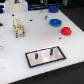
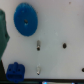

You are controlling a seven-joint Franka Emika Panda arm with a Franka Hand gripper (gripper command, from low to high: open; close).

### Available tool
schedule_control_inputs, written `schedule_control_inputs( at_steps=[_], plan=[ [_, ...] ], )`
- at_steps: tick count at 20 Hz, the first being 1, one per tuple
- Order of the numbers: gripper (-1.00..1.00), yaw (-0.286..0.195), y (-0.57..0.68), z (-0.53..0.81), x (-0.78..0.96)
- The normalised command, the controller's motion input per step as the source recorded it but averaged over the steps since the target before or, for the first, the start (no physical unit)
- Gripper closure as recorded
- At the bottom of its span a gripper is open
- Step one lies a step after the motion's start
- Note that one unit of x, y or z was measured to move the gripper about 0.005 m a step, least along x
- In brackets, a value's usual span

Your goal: Insert the blue gear onto the right peg, followed by the red gear

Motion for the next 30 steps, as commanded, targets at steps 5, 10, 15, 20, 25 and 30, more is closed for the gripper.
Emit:
schedule_control_inputs(
  at_steps=[5,10,15,20,25,30],
  plan=[
    [-1.0,0.0,0.55,-0.41,-0.35],
    [-1.0,0.0,0.45,-0.48,-0.29],
    [-1.0,0.0,0.1,-0.55,-0.29],
    [-1.0,0.0,0.03,-0.52,-0.35],
    [-1.0,0.0,0.08,-0.5,-0.33],
    [-1.0,0.0,0.05,-0.41,-0.46]
  ],
)
